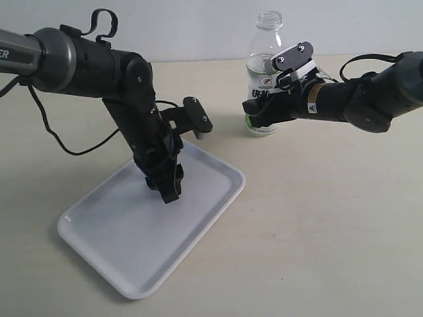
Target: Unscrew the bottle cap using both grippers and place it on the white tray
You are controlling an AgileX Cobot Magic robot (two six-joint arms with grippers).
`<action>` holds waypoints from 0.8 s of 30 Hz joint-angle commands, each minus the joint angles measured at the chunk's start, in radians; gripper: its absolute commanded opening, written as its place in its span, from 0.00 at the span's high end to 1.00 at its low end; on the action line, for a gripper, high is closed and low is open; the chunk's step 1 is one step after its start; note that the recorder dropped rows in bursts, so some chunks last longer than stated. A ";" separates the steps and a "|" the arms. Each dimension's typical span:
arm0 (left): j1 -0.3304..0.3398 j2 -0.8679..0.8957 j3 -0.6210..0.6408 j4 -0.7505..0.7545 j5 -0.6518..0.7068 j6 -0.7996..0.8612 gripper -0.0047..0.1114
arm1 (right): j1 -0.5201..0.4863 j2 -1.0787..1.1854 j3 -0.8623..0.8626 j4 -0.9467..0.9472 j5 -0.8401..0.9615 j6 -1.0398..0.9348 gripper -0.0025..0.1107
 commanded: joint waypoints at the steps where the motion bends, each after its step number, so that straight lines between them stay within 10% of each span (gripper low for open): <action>1: 0.001 0.013 0.003 0.003 -0.015 0.012 0.53 | -0.003 -0.012 -0.009 -0.008 -0.005 -0.008 0.98; 6: -0.001 0.009 0.003 0.105 0.000 0.034 0.18 | -0.003 -0.012 -0.009 -0.008 -0.005 -0.008 0.98; 12: -0.001 -0.021 0.003 0.131 0.042 0.034 0.17 | -0.003 -0.012 -0.011 0.000 -0.010 0.000 0.94; 18: -0.001 -0.033 0.003 0.131 0.042 0.034 0.17 | -0.003 -0.012 -0.011 0.005 -0.084 -0.002 0.24; 24: -0.001 -0.033 0.003 0.131 0.042 0.034 0.17 | -0.003 -0.012 -0.011 0.005 -0.088 -0.044 0.05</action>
